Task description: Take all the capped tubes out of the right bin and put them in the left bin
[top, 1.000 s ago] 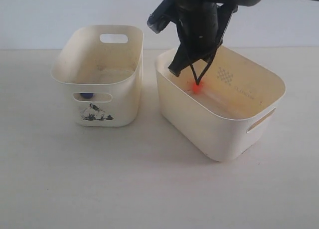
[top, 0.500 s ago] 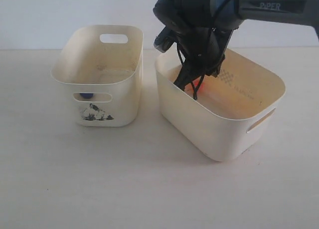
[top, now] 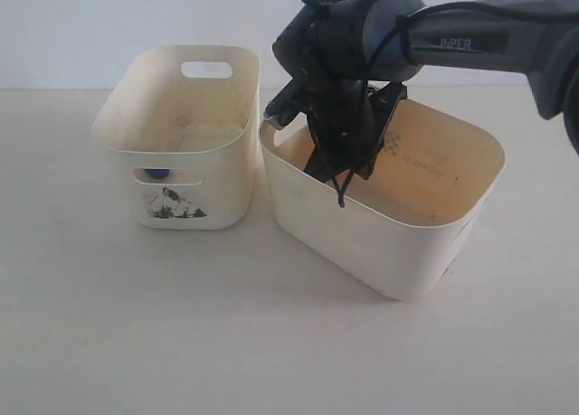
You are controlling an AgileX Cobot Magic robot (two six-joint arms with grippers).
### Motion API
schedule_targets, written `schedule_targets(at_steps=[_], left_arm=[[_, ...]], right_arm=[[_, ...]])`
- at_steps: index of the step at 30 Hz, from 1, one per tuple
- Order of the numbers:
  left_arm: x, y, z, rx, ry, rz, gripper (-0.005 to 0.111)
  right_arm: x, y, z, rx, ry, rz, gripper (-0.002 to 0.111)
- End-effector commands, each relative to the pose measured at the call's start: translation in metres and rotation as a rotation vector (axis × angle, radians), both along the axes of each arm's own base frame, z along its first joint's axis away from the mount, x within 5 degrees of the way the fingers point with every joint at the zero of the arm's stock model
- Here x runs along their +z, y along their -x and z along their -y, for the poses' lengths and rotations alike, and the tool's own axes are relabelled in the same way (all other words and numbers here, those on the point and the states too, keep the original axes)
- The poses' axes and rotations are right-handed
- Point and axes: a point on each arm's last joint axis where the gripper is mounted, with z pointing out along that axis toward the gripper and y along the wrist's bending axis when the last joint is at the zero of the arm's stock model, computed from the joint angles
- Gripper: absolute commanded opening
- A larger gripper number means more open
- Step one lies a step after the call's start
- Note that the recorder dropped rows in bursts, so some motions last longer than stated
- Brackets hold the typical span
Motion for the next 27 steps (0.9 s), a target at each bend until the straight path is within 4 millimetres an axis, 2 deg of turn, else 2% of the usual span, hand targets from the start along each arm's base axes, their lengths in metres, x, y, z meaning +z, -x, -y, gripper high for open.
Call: schedule_targets(at_steps=[1,16,18,20,22,27], left_arm=[[0.001,0.0,0.0,0.003,0.007,0.007,0.004],[0.001,0.0,0.0,0.003,0.007,0.007,0.004],[0.001,0.0,0.0,0.003,0.007,0.007,0.004],[0.001,0.0,0.0,0.003,0.007,0.007,0.004],[0.001,0.0,0.0,0.003,0.007,0.007,0.004],[0.001,0.0,0.0,0.003,0.007,0.007,0.004]], right_arm=[[0.0,0.001,-0.002,0.019,-0.031,-0.011,0.0],[-0.002,0.002,-0.007,0.113,-0.063,-0.048,0.0],[-0.002,0.003,-0.009,0.148,-0.072,-0.068,0.003],[-0.003,0.004,-0.012,0.17,-0.096,-0.091,0.012],[-0.004,0.005,-0.013,0.181,-0.108,-0.105,0.027],[-0.011,0.003,-0.012,0.193,-0.083,-0.1,0.083]])
